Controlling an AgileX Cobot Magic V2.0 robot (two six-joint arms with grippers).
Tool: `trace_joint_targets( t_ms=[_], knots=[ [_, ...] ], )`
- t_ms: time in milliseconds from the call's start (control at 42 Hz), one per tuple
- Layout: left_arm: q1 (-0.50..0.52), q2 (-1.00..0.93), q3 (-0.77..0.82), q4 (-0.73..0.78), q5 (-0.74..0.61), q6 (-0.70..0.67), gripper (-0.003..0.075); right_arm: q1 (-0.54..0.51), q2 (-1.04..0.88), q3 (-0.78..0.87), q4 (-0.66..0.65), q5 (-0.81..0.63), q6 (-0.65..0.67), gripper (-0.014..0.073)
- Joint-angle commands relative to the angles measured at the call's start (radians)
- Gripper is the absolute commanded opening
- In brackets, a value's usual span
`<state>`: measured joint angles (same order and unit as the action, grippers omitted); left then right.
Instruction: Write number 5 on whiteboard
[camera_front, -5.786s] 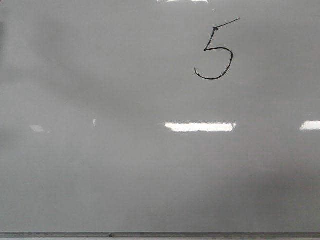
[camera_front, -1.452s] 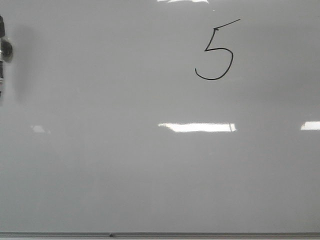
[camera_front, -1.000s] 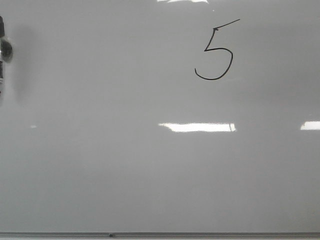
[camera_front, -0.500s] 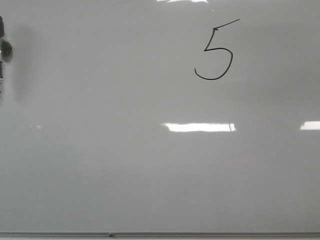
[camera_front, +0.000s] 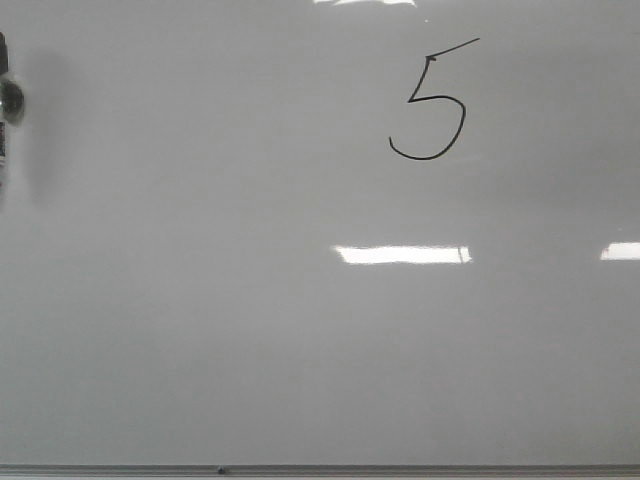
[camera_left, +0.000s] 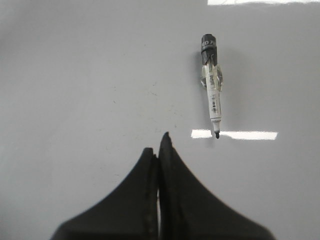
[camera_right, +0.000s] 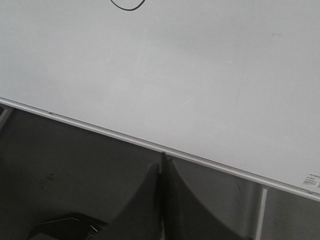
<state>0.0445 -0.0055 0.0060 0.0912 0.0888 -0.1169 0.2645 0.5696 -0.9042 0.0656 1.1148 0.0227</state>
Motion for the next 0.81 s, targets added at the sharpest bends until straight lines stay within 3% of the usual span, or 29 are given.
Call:
trace_joint_targets(
  t_ms=[0,167,786],
  knots=[
    [0.000,-0.013,0.007,-0.022,-0.120,0.020,-0.0020,-0.006,0.004,-0.031,-0.005,-0.062,0.002,-0.0070],
    [0.000,-0.013,0.007,-0.118,-0.147,0.134,-0.0020,-0.006,0.004,-0.031,-0.005,-0.062,0.002,-0.0070],
    [0.000,-0.013,0.007,-0.118,-0.139,0.137,-0.0020,-0.006,0.004,-0.031,-0.005,-0.062,0.002,-0.0070]
  ],
)
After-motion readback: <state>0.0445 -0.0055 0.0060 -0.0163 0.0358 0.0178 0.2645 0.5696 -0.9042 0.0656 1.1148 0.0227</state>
